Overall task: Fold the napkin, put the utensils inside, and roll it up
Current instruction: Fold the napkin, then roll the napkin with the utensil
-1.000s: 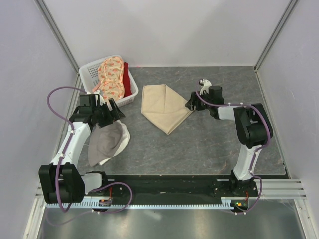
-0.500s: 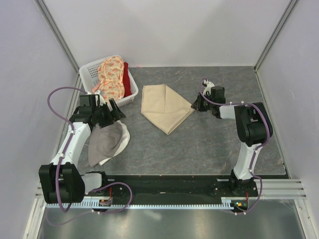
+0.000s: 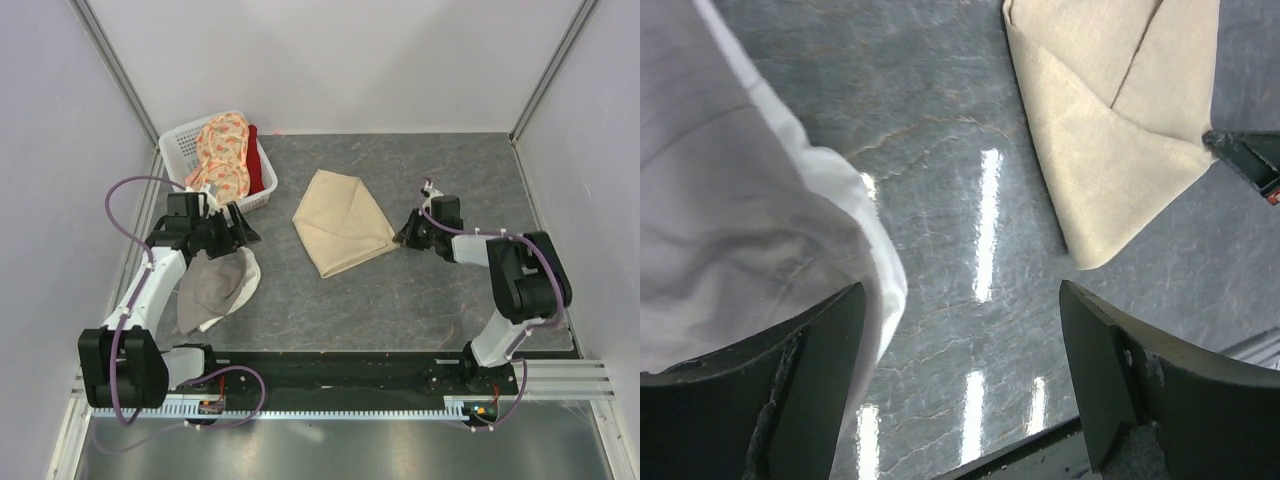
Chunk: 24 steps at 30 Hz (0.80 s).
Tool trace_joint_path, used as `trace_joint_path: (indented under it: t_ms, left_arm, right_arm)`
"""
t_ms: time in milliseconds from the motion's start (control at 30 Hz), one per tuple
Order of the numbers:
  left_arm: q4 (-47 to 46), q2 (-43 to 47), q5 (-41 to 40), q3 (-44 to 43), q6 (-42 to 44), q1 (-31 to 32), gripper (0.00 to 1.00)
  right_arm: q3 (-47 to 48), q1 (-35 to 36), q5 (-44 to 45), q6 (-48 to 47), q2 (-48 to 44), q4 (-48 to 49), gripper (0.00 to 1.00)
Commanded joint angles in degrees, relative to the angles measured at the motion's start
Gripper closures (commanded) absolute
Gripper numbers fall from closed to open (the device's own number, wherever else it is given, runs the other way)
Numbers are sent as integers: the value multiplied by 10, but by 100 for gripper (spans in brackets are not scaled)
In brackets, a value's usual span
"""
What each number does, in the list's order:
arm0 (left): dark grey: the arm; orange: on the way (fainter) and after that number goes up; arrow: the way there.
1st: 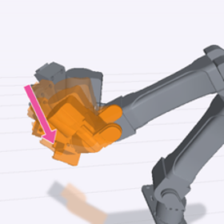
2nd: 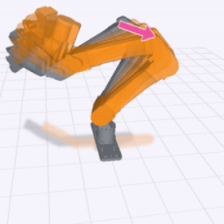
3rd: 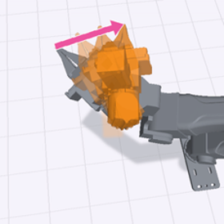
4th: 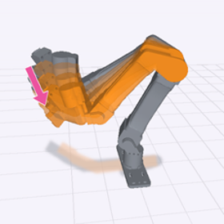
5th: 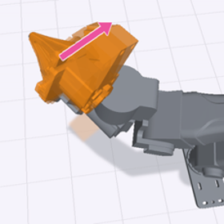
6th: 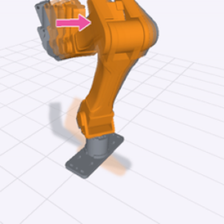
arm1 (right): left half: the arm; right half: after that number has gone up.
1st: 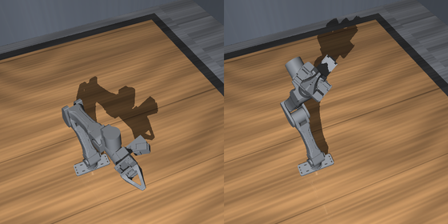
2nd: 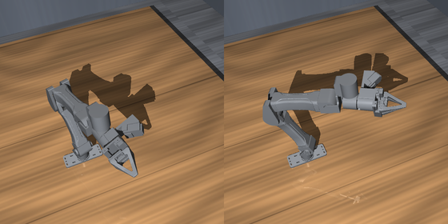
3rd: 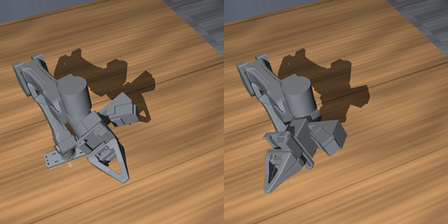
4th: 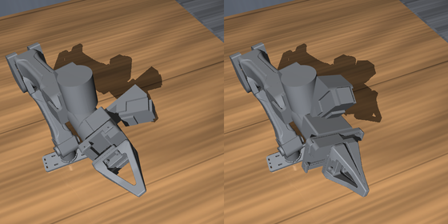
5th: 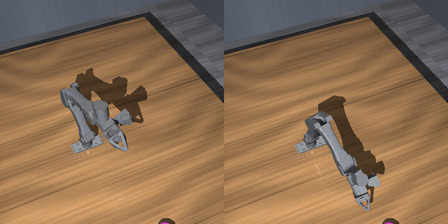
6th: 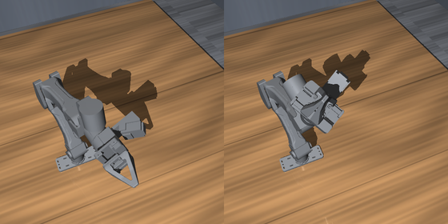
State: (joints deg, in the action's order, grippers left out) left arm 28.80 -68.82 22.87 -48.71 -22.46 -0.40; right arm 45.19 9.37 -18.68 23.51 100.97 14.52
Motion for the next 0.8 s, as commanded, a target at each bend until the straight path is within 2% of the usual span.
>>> trace_joint_path:
  t_ms: [0, 67, 100, 200, 267, 433, 767]
  left_arm:
    - [-23, 19, 16, 5, 0, 42, 15]
    - [-23, 22, 16, 7, -1, 61, 15]
    - [-23, 22, 16, 8, -2, 67, 15]
    - [-24, 24, 9, 6, -7, 89, 15]
    - [-29, 25, 2, 9, -16, 99, 15]
    - [-57, 31, -4, 23, -51, 123, 15]
    - [-93, 15, 16, 36, -70, 143, 16]
  right_arm:
    - [-97, 4, 32, 57, -93, -49, 93]
    - [-119, 7, 43, 59, -145, -73, 80]
    - [-132, 9, 47, 59, -164, -84, 71]
    - [-138, 10, 79, 52, -250, -131, 53]
    - [-135, 14, 90, 51, -305, -143, 48]
    - [-92, 40, 72, 44, -319, -172, 47]
    - [-53, 97, 44, 43, -177, -105, 47]
